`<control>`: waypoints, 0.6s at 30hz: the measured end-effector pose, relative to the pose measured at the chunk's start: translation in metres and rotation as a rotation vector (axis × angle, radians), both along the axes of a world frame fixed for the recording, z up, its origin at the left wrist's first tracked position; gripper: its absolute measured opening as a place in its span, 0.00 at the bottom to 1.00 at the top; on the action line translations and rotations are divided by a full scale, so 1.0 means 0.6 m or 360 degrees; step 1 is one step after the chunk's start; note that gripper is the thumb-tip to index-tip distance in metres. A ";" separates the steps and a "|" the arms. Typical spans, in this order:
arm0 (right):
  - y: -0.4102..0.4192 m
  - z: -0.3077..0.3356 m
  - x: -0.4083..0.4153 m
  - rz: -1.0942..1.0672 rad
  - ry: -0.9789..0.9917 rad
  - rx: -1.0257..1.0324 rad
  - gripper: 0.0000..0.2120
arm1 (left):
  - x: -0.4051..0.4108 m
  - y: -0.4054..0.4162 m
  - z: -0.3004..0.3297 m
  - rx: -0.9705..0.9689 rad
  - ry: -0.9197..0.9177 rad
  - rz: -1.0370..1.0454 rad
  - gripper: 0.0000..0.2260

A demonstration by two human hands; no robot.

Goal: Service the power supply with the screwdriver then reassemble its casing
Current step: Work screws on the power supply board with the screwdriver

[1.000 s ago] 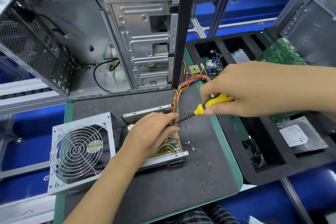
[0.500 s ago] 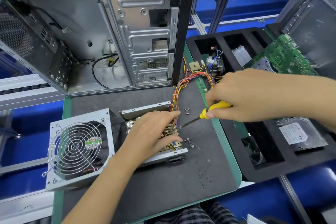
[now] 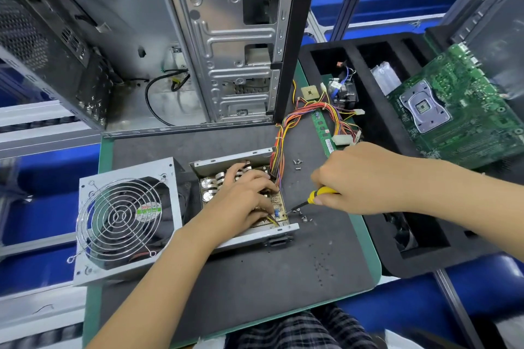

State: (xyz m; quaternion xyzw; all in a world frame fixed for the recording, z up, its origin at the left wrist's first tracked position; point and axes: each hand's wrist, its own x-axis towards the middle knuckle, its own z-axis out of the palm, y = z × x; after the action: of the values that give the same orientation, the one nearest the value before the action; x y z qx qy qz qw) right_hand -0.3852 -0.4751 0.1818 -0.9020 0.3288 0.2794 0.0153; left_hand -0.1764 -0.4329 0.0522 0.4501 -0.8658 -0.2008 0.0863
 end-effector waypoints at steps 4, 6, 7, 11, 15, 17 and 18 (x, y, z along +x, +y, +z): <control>-0.002 -0.001 0.004 0.0021 0.0006 0.0003 0.21 | 0.000 -0.002 -0.005 -0.0028 0.0038 0.0004 0.06; -0.001 -0.002 0.005 0.0034 0.0013 0.0010 0.21 | 0.000 -0.003 -0.005 -0.0027 0.0048 0.0001 0.06; -0.001 -0.002 0.005 0.0041 0.0014 0.0011 0.21 | 0.000 -0.003 -0.004 -0.0019 0.0052 0.0004 0.06; -0.003 -0.005 0.006 0.0046 0.0015 0.0016 0.21 | 0.000 -0.004 -0.002 0.0007 0.0042 0.0014 0.05; -0.004 -0.007 0.008 0.0040 0.0012 0.0030 0.21 | 0.000 -0.003 -0.001 0.0030 0.0011 0.0023 0.05; -0.003 -0.007 0.009 0.0044 0.0019 0.0024 0.22 | 0.000 -0.003 -0.001 0.0031 -0.0001 0.0021 0.05; -0.003 -0.007 0.009 0.0048 0.0025 0.0017 0.22 | -0.001 -0.003 -0.001 0.0031 -0.0008 0.0020 0.05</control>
State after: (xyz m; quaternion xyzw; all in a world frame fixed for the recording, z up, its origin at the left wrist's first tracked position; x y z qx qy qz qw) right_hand -0.3798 -0.4766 0.1774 -0.9045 0.3138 0.2886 0.0133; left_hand -0.1769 -0.4346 0.0517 0.4570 -0.8611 -0.2075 0.0809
